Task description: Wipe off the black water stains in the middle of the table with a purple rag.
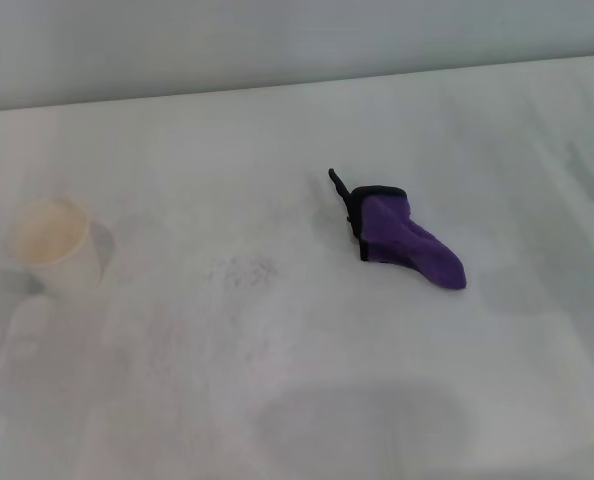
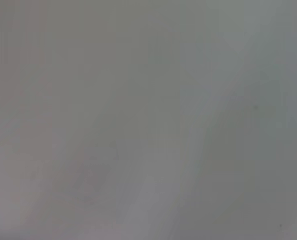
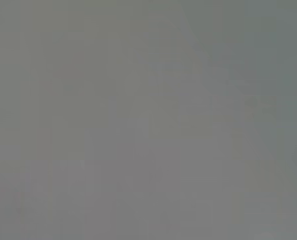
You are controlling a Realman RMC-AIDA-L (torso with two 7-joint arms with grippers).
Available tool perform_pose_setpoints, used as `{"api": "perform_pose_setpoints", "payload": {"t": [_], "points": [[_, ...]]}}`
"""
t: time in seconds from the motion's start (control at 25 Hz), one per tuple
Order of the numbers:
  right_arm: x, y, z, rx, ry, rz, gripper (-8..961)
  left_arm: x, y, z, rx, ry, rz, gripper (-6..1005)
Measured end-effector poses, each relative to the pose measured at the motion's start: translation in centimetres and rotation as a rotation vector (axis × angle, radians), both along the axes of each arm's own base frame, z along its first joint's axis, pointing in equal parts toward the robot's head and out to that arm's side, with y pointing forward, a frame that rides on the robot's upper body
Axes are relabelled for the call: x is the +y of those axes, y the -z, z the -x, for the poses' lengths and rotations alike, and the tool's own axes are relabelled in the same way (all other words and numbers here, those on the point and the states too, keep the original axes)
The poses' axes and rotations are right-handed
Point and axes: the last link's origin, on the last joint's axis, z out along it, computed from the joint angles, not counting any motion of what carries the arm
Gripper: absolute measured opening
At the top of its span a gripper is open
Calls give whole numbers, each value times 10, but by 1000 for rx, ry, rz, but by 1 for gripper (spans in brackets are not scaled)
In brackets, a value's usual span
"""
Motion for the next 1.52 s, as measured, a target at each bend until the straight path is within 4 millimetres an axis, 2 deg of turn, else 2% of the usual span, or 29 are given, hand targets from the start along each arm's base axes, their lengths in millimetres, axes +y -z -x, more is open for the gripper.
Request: {"api": "perform_pose_setpoints", "payload": {"t": [1.52], "points": [[-3, 8, -1, 21, 12, 13, 876, 5, 7, -6, -32, 25, 55, 888]]}}
